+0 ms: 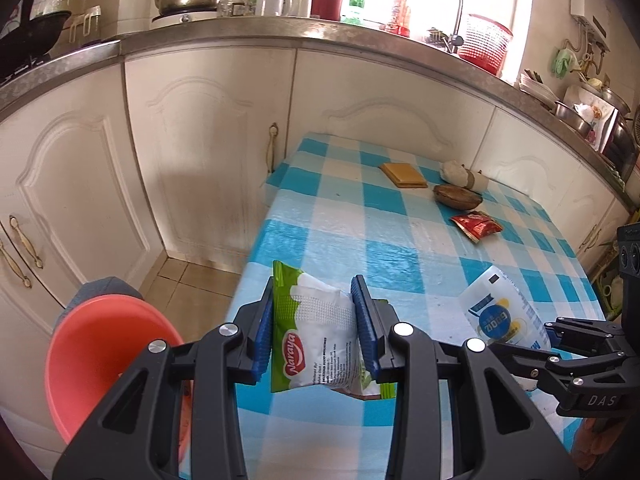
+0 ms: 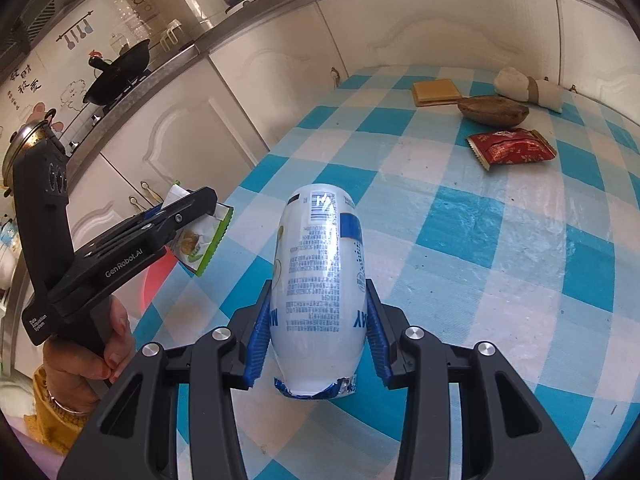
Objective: Collect trash
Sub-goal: 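Carry wrapper and bottle over the red bucket and open both grippers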
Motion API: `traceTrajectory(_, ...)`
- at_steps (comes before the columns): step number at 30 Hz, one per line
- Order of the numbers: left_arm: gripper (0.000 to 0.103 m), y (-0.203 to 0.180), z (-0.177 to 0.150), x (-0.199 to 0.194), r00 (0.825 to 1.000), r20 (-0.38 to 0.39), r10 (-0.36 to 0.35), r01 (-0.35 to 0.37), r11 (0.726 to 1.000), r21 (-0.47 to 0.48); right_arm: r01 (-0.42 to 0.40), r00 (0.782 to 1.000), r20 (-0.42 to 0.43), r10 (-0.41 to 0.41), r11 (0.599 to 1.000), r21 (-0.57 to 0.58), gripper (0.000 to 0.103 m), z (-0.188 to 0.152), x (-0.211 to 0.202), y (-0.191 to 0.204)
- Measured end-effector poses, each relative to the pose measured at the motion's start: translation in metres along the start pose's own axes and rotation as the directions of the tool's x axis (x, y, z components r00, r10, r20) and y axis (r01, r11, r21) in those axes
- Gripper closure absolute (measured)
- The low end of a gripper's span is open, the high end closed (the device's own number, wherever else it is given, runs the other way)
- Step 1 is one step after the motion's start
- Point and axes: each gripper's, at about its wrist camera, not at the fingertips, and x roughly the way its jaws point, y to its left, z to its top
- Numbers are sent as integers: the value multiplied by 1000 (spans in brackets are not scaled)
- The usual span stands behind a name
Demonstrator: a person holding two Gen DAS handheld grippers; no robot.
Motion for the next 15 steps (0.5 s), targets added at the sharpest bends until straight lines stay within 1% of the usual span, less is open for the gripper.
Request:
traceTrajectory(9, 65, 34, -2, -15, 996, 17, 84, -83, 996, -27, -41, 999, -23, 40, 997, -59, 59, 10, 15, 32)
traceTrajectory(15, 65, 58, -7, -24, 990, 22, 140, -139, 989, -41, -80, 996, -50, 76, 992, -100, 59, 17, 29, 60)
